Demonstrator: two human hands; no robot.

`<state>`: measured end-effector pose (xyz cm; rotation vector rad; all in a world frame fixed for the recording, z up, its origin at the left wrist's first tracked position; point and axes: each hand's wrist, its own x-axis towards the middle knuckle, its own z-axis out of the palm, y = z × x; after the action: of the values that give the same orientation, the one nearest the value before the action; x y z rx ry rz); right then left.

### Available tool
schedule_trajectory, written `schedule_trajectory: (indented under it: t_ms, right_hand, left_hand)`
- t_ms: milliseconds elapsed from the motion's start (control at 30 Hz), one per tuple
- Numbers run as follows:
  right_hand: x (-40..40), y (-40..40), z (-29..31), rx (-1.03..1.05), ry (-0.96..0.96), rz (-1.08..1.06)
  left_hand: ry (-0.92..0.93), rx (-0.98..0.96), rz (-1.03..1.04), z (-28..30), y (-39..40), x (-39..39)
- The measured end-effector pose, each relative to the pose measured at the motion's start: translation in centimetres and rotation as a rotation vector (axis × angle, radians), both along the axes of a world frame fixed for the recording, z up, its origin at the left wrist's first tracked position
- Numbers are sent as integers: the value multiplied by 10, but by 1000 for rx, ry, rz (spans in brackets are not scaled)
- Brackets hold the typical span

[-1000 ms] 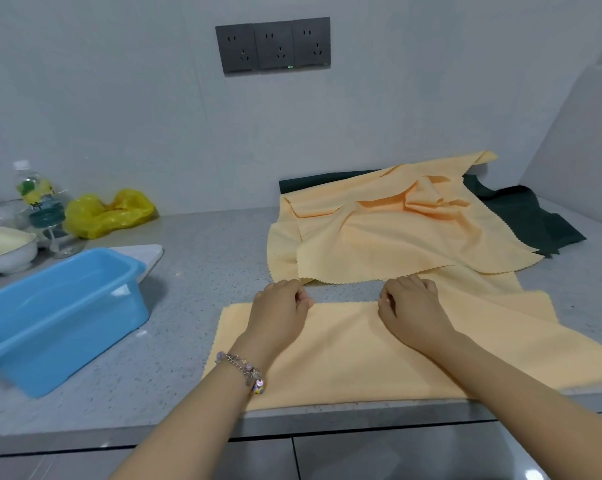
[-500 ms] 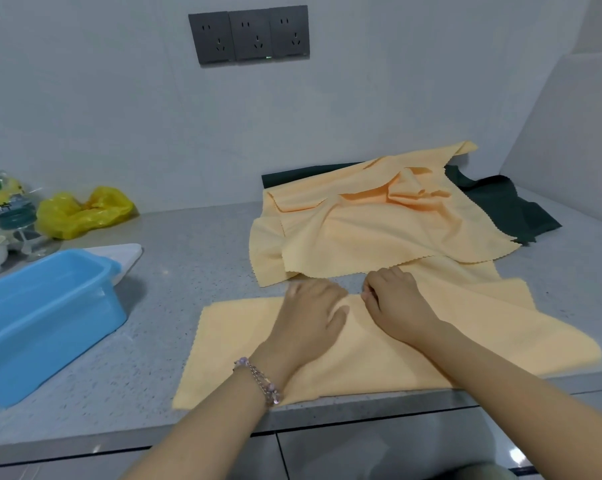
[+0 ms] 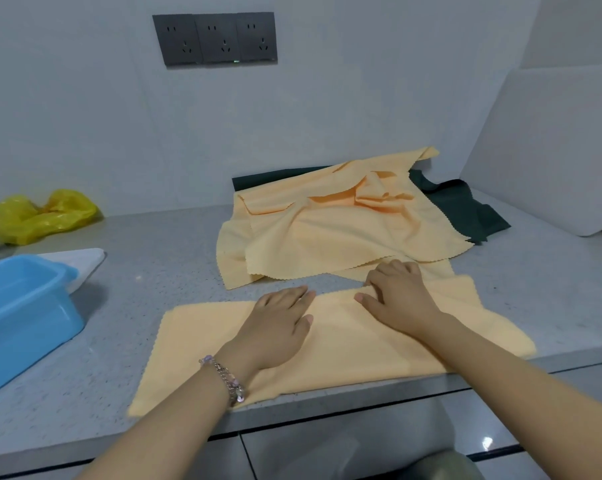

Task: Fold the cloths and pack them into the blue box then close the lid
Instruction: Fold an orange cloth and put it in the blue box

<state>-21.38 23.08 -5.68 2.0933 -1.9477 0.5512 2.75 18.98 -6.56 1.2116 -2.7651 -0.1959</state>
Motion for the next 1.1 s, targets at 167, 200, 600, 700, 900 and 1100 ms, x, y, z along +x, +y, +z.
schedule_trajectory:
  t_ms: [167, 200, 600, 700, 900, 1100]
  right_hand:
    - [-22, 15, 17, -76, 113, -94]
    - [-23, 15, 21, -82, 119, -119]
    - [-50, 30, 8, 72, 151, -400]
    - [-47, 30, 2, 96, 42, -454]
    - [-8, 25, 10, 10, 84, -252]
    - [51, 29, -8, 250, -105, 47]
  left_hand:
    - [0, 1, 11, -1, 0, -1]
    - [-1, 1, 17, 0, -1, 1]
    - [14, -1, 24, 2, 3, -2]
    - [6, 6, 23, 4, 6, -2]
    - [-45, -43, 26, 10, 14, -23]
    - [-5, 15, 58, -3, 22, -33]
